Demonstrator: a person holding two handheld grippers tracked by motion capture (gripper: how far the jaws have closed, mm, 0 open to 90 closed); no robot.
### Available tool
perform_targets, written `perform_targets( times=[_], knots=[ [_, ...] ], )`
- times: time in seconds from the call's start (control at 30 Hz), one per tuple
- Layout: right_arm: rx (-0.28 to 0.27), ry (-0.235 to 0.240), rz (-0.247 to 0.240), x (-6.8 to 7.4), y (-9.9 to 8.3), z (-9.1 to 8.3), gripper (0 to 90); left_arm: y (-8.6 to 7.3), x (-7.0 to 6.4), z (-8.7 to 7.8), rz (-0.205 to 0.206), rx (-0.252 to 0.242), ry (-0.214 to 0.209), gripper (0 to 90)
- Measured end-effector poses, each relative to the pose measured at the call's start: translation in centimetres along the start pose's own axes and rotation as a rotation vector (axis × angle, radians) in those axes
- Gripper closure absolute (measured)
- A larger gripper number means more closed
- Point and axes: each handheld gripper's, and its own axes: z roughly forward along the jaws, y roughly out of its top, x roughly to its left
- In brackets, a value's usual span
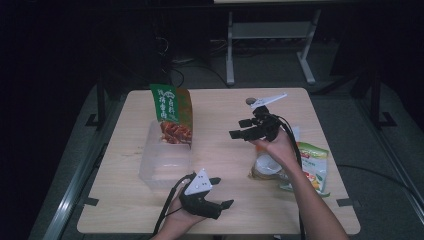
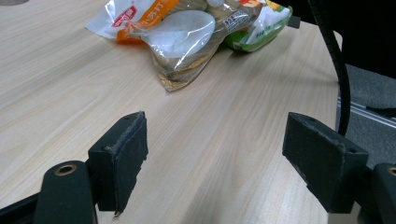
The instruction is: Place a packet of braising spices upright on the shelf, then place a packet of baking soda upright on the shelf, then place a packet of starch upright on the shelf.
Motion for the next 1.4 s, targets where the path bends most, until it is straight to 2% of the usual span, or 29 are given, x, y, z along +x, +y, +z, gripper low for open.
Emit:
perform_targets(
  times=[0.13,0.27,0.33,0.37,0.47,0.5,0.7,0.73,0.97,1.1,1.4],
  knots=[
    [0.0,-0.002,0.005,-0.1,-0.5,-0.5,29.7,0.0,0.2,0.2,0.004,-0.002,0.002,21.7],
    [0.031,-0.021,0.017,-0.3,-0.9,-1.0,28.5,0.0,0.2,0.3,0.013,-0.007,0.005,21.5],
    [0.036,-0.025,0.012,-0.1,-1.6,-1.4,28.3,-0.1,0.2,0.3,0.012,-0.002,0.006,21.5],
    [0.044,-0.026,0.012,0.0,-1.8,-1.6,28.3,-0.1,0.3,0.2,0.026,-0.001,0.006,21.5],
    [0.046,-0.032,0.013,0.1,-2.7,-2.1,28.2,-0.1,0.2,0.1,0.017,0.006,0.006,21.6],
    [0.043,-0.033,0.017,0.0,-3.0,-2.4,28.0,-0.1,0.1,0.1,0.008,0.0,0.006,21.5],
    [0.041,-0.04,0.044,-0.4,-4.5,-3.6,27.6,-0.2,0.1,0.2,0.022,0.011,0.003,21.6],
    [0.043,-0.042,0.053,-0.4,-4.6,-3.7,27.7,-0.1,0.2,0.3,0.012,0.013,0.001,21.6],
    [0.041,-0.046,0.053,-0.5,-5.1,-4.1,27.5,-0.3,0.3,0.3,0.009,0.02,0.015,21.7],
    [0.063,-0.046,0.06,-0.5,-5.3,-3.9,27.1,-0.3,0.3,0.3,0.015,0.016,0.019,21.7],
    [0.079,-0.086,0.092,-0.8,-6.0,-5.2,27.3,-0.2,0.5,0.6,0.011,0.025,0.027,23.4]
  ],
)
